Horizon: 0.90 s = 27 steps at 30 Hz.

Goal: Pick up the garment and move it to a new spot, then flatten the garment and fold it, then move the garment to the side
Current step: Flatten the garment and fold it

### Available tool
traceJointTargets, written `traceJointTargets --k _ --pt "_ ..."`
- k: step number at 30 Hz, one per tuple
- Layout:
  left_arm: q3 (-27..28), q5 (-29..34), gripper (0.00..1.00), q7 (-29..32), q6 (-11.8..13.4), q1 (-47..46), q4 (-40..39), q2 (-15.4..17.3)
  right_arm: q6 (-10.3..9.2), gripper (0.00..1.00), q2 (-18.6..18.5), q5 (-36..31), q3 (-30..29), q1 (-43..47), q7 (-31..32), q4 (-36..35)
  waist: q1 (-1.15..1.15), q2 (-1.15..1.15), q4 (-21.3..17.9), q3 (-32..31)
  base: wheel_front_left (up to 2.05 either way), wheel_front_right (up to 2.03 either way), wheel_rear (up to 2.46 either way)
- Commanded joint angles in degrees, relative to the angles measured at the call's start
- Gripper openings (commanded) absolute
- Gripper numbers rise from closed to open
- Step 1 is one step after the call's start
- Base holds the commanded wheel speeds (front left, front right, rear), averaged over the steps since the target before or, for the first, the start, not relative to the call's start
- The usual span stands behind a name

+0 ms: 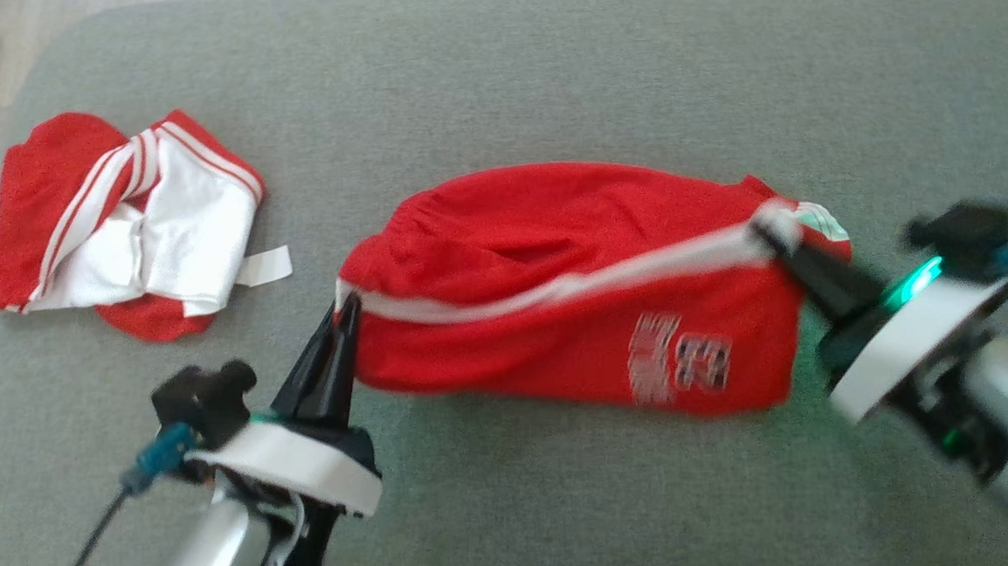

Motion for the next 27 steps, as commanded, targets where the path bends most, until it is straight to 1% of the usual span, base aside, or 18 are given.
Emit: traceJointTargets --k 1,2,4,5,6,8,10,13,15,17,19,21,23,25,27 --pt "2.15 -1.63 0.00 0.16 -2.36 -4.99 -3.12 1.13 -0.04 0.00 -2.68 0.01 -3.58 -2.59 -3.06 -2.40 0.00 0.00 -0.91 0.34 0.00 0.00 0.00" --pt "2.16 -2.30 0.00 0.97 -3.54 -6.58 -3.84 1.45 -0.04 0.00 -3.38 -0.55 -5.03 -3.64 -3.96 -2.84 0.00 0.00 -1.41 0.72 0.00 0.00 0.00" --pt "2.32 -2.48 0.00 2.90 -5.04 -11.30 -5.13 2.67 -0.04 0.00 -5.17 -2.58 -7.54 -6.66 -4.70 -3.35 0.00 0.00 -2.63 1.95 0.00 0.00 0.00" --pt "2.77 -2.58 0.00 3.74 -5.50 -14.31 -5.77 3.14 -0.04 0.00 -5.89 -3.49 -8.74 -8.74 -4.69 -3.60 0.00 0.00 -3.51 3.03 0.00 0.00 0.00" --pt "2.77 -2.58 0.00 3.74 -5.50 -14.31 -5.77 3.14 -0.04 0.00 -5.89 -3.49 -8.74 -8.74 -4.69 -3.60 0.00 0.00 -3.51 3.03 0.00 0.00 0.00" --pt "3.19 -2.19 0.00 5.34 -6.41 -21.61 -6.42 3.88 -0.04 0.00 -7.00 -5.53 -11.49 -13.80 -4.78 -3.70 0.00 0.00 -5.05 5.34 0.00 0.00 0.00" --pt "3.26 -1.42 0.00 6.39 -7.09 -30.31 -6.05 3.95 -0.04 0.00 -7.75 -7.55 -14.12 -19.81 -4.73 -3.51 0.00 0.00 -6.62 8.32 0.00 0.00 0.00" --pt "2.73 -0.67 0.00 7.19 -7.68 -44.05 -2.78 2.45 -0.04 0.00 -7.95 -9.98 -17.44 -29.38 -4.89 -2.57 0.00 0.00 -8.91 12.74 0.00 0.00 0.00" --pt "1.82 1.03 0.00 6.41 -7.86 -52.95 0.26 1.41 -0.04 0.00 -7.97 -11.96 -19.52 -35.45 -5.87 -1.49 0.00 0.00 -10.26 14.98 0.00 0.00 0.00" --pt "1.38 2.58 0.00 3.60 -7.95 -60.76 3.38 -0.21 -0.04 0.00 -7.83 -13.62 -21.56 -40.51 -7.12 -0.37 0.00 0.00 -11.32 16.57 0.00 0.00 0.00" --pt "0.66 3.29 0.00 0.18 -8.00 -66.59 6.43 -1.86 -0.04 0.00 -7.91 -15.19 -23.10 -44.23 -8.26 0.53 0.00 0.00 -12.05 17.54 0.00 0.00 0.00" --pt "-1.33 2.97 0.00 -2.45 -8.02 -69.76 9.04 -2.55 -0.04 0.00 -8.05 -16.16 -23.60 -46.07 -8.86 1.04 0.00 0.00 -12.62 17.74 0.00 0.00 0.00" --pt "-3.58 1.90 0.00 -5.02 -8.03 -70.30 10.80 -2.45 -0.04 0.00 -8.05 -16.34 -23.91 -46.08 -9.53 1.00 0.00 0.00 -13.09 17.55 0.00 0.00 0.00" --pt "-6.19 0.68 0.00 -7.45 -8.04 -68.48 11.54 -1.41 -0.04 0.00 -7.77 -16.11 -24.45 -44.36 -10.40 0.60 0.00 0.00 -13.51 17.33 0.00 0.00 0.00" --pt "-8.23 -0.58 0.00 -9.28 -8.04 -64.73 11.93 0.10 -0.04 0.00 -7.35 -15.70 -24.46 -40.82 -11.06 -0.18 0.00 0.00 -13.85 16.95 0.00 0.00 0.00"
